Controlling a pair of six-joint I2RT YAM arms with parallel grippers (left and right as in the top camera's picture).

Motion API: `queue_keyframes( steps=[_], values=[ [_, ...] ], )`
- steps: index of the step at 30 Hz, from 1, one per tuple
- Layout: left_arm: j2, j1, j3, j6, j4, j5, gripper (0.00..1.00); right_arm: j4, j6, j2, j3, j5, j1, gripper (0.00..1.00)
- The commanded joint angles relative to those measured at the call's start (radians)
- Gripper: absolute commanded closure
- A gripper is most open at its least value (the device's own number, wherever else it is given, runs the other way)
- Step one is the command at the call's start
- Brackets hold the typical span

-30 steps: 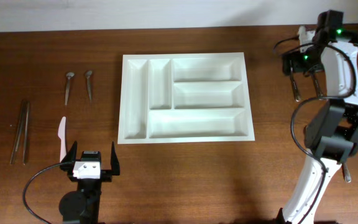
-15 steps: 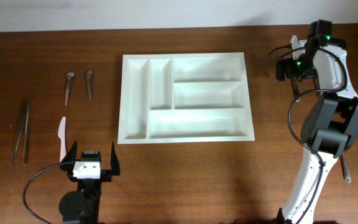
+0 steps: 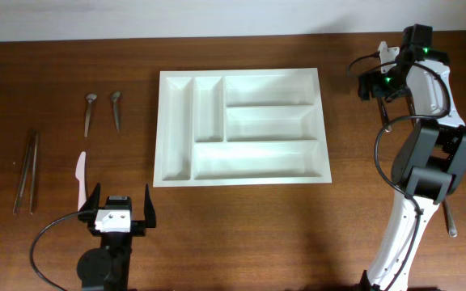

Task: Pack container
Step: 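Move the right gripper over the leftmost fork at the top right, then lower the right gripper and grasp the fork by its handle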

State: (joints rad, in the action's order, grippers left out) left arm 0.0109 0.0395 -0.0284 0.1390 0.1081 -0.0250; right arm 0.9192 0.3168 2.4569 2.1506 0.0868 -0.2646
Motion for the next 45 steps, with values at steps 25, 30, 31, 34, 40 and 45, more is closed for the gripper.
queue_keyframes(
  steps=[25, 30, 31, 34, 40, 45],
  values=[
    [-0.006, -0.004, 0.005, 0.016, 0.000, 0.003, 0.01, 0.011, -0.018, 0.058, 0.012, 0.045, -0.032, 0.01],
    [-0.006, -0.004, 0.005, 0.016, 0.000, 0.003, 0.01, 0.020, -0.019, 0.069, 0.012, 0.045, -0.032, 0.01],
    [-0.006, -0.004, 0.005, 0.016, 0.000, 0.003, 0.01, 0.023, -0.018, 0.071, 0.012, 0.045, -0.032, 0.01],
    [-0.006, -0.004, 0.005, 0.016, 0.000, 0.003, 0.01, 0.023, -0.018, 0.071, 0.012, 0.044, -0.032, 0.01],
    [-0.006, -0.004, 0.005, 0.016, 0.000, 0.003, 0.01, 0.023, -0.018, 0.074, 0.012, 0.040, -0.033, 0.01],
    [-0.006, -0.004, 0.005, 0.016, 0.000, 0.003, 0.01, 0.023, -0.018, 0.097, 0.012, 0.037, -0.034, 0.01]
  ],
)
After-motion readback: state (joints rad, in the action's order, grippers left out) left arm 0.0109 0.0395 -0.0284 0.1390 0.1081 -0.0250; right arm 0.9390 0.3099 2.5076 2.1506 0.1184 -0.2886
